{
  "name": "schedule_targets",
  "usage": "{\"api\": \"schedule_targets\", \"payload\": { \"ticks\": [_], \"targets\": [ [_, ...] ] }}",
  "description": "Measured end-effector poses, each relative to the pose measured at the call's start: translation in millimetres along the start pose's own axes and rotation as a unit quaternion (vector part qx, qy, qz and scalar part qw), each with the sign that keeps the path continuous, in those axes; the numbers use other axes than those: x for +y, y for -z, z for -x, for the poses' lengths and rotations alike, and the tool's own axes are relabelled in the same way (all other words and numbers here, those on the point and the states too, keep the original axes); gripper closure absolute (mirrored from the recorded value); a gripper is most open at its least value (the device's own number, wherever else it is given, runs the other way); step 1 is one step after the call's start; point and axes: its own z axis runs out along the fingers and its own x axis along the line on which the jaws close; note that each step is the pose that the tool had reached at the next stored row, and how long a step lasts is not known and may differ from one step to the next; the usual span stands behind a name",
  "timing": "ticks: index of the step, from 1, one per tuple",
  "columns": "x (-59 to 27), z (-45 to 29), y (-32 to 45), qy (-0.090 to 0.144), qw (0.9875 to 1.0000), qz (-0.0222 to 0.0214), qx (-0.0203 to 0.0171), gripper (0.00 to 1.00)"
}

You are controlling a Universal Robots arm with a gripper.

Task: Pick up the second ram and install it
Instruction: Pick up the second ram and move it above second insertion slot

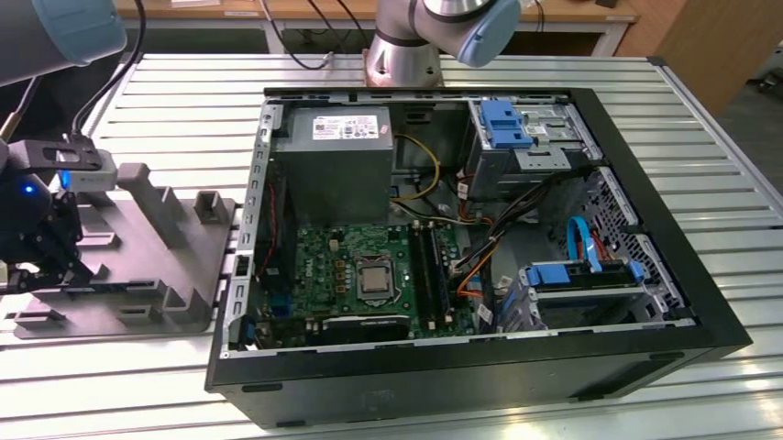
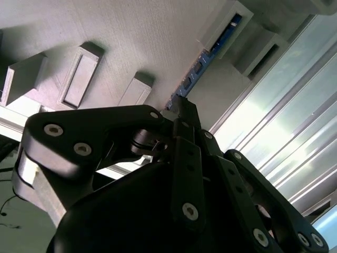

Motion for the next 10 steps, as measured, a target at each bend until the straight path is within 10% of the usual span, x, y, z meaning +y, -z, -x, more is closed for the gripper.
{"api": "schedule_targets", "payload": {
  "ticks": [10],
  "targets": [
    [0.0,-0.1,-0.1,0.0,1.0,0.0,0.0003,0.77]
  ]
}}
